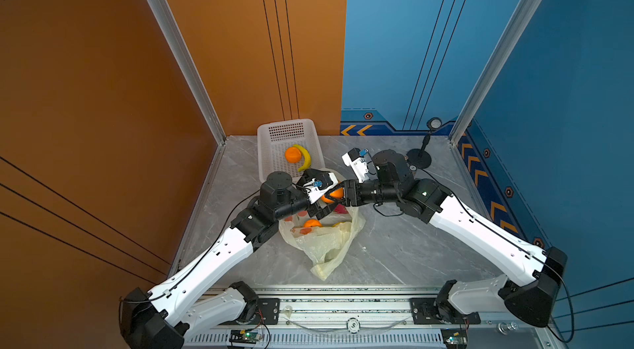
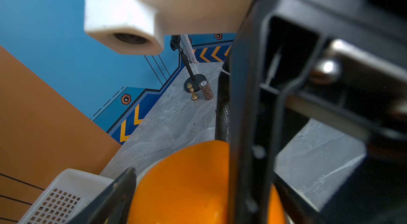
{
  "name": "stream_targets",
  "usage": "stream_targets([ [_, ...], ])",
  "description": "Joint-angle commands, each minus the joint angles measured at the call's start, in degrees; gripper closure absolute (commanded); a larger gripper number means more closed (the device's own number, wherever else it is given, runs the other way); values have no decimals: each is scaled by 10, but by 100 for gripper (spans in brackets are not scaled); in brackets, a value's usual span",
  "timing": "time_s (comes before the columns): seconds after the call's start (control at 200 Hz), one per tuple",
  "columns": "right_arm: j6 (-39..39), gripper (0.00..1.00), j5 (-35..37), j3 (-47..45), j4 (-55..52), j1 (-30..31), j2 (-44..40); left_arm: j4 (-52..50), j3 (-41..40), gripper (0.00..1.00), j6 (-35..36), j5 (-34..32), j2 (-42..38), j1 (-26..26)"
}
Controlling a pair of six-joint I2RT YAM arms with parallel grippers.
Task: Untie the knot of the plastic bag and take out the fruit
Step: Pick up the fruit from the plastic bag, then place the fruit in the basket.
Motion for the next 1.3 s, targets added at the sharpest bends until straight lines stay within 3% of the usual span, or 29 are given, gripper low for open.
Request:
stream_targets([
  [0.0, 12, 53, -20, 10, -8, -3, 4, 29, 17, 25, 10, 13, 2, -3],
  [0.09, 12, 50, -22, 13, -8, -9, 6, 42, 14, 34, 6, 11, 2, -4],
  [0.19, 13, 44, -23, 17, -6, -17, 4, 48, 17, 38, 0, -1, 5, -3],
  [0.401, 14, 19, 24, 17, 7, -41, -28, 41, 44, 42, -46, -48, 20, 20],
  [0.626, -4, 13, 93, 7, 14, -71, -61, -22, 132, 43, -136, -141, 77, 92],
  [0.826, -9, 12, 99, 3, 24, -74, -53, -140, 249, 45, -244, -208, 184, 180],
  [1.021, -6, 12, 95, 8, 21, -69, -34, -249, 371, 46, -286, -291, 321, 225],
  [1.292, -10, 12, 100, 16, 10, -58, -12, -378, 534, 47, -318, -326, 522, 275],
])
